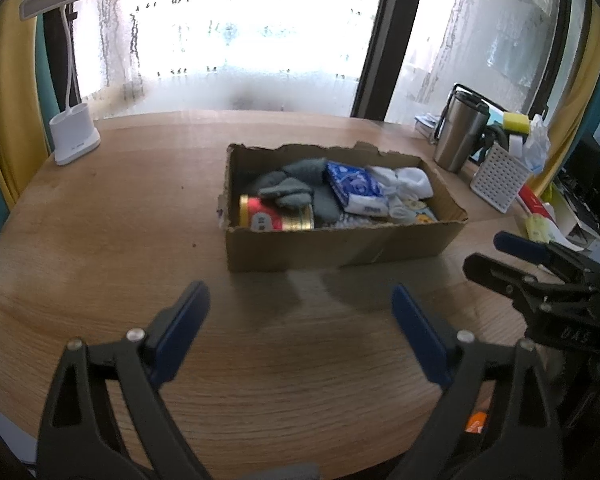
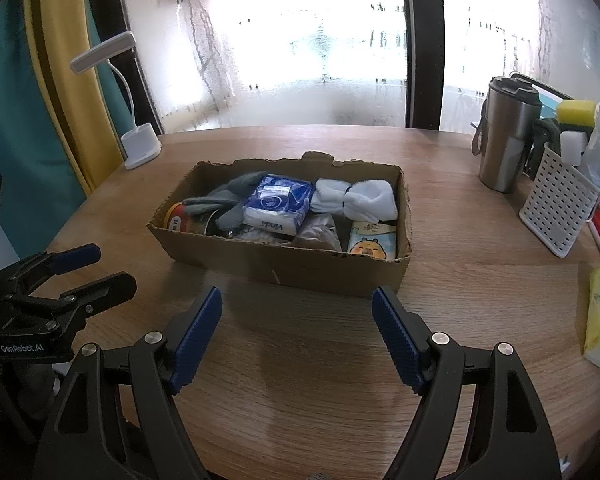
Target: Organize objects
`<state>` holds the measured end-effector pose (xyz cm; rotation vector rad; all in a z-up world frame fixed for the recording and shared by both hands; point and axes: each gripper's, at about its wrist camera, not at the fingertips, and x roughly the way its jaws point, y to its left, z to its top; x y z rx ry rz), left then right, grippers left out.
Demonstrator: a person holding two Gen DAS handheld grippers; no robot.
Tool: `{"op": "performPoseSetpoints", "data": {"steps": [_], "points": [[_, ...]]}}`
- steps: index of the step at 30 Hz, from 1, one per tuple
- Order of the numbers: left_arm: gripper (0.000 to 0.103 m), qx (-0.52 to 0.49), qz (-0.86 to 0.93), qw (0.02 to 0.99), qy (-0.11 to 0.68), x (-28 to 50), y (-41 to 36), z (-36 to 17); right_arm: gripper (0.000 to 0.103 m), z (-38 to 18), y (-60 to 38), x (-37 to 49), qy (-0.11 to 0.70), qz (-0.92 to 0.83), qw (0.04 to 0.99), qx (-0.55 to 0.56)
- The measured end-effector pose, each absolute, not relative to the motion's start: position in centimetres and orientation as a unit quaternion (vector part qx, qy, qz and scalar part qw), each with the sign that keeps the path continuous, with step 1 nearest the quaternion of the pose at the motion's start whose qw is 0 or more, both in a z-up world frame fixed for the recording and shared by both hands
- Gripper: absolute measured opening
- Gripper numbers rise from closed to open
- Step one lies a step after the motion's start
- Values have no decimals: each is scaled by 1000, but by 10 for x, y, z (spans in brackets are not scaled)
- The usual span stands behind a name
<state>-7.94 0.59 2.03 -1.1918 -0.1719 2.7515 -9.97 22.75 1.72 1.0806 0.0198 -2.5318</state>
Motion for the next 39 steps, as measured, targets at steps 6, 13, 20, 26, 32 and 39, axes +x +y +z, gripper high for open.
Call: {"op": "performPoseSetpoints", "data": {"steps": [6,13,20,26,32,39], "points": [[94,-397,914,67,-58,-80,6,20,80,18,225,-100,9,-902,195,385],[94,-397,913,66,-59,-80,5,20,80,17,224,-100,10,-902,195,385],[94,-401,911,65,-63,-82,4,19,80,18,224,-100,10,-902,195,386],[94,-406,909,63,-62,-83,4,18,80,18,224,-100,10,-902,195,385],[94,-407,909,61,-62,-82,5,18,80,18,224,-100,10,-901,196,386],[94,-407,909,60,-62,-82,5,18,80,18,225,-100,10,-901,198,386]]}}
